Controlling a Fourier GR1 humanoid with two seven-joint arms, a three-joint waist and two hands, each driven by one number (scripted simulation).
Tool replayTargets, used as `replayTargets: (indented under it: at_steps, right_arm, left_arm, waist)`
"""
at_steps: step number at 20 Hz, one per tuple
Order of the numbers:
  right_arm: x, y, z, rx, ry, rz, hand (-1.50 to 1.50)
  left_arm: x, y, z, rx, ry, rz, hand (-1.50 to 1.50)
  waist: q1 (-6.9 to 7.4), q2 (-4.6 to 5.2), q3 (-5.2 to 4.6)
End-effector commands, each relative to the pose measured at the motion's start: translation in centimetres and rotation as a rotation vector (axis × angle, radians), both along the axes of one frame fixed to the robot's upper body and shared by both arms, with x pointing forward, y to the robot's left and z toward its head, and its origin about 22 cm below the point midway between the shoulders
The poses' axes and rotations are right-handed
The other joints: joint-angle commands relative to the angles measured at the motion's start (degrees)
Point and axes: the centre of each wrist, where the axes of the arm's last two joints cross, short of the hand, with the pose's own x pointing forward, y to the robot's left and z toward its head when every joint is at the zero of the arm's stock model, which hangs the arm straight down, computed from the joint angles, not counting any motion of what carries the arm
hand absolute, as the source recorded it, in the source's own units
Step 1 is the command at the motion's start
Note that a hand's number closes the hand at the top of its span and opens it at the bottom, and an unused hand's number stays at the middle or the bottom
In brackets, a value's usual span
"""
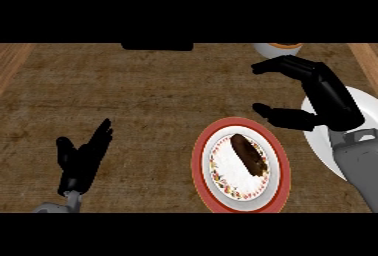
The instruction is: Pick the sweet potato from the plate and place it in the plate
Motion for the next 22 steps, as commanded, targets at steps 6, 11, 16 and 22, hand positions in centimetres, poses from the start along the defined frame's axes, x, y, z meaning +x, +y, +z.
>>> replayTargets:
  at_steps: [6, 11, 16, 22]
  right_arm:
    - [-1.2, -0.3, 3.3, -0.194, 0.009, 0.088, -1.5]
    - [-1.8, 1.4, 5.6, -0.602, 0.115, 0.021, -1.5]
    - [-4.5, 5.8, 3.8, -0.79, 0.172, 0.02, -1.5]
    - [-5.7, 8.5, 0.7, -0.886, 0.214, -0.074, -1.5]
  left_arm:
    - [-1.1, -2.7, -0.3, -0.044, 0.023, 0.019, 0.0]
    - [-1.1, -0.7, -0.8, -0.051, 0.045, 0.031, 0.0]
    - [-0.9, -1.6, -1.4, -0.059, 0.034, 0.026, 0.0]
    - [-0.4, -1.1, 0.3, -0.058, 0.028, 0.005, 0.0]
  waist:
    - [-1.63, -0.22, 0.16]
    - [-1.65, -0.69, -0.07]
    - [-1.64, -0.32, 0.02]
    - [-1.16, -0.06, 0.16]
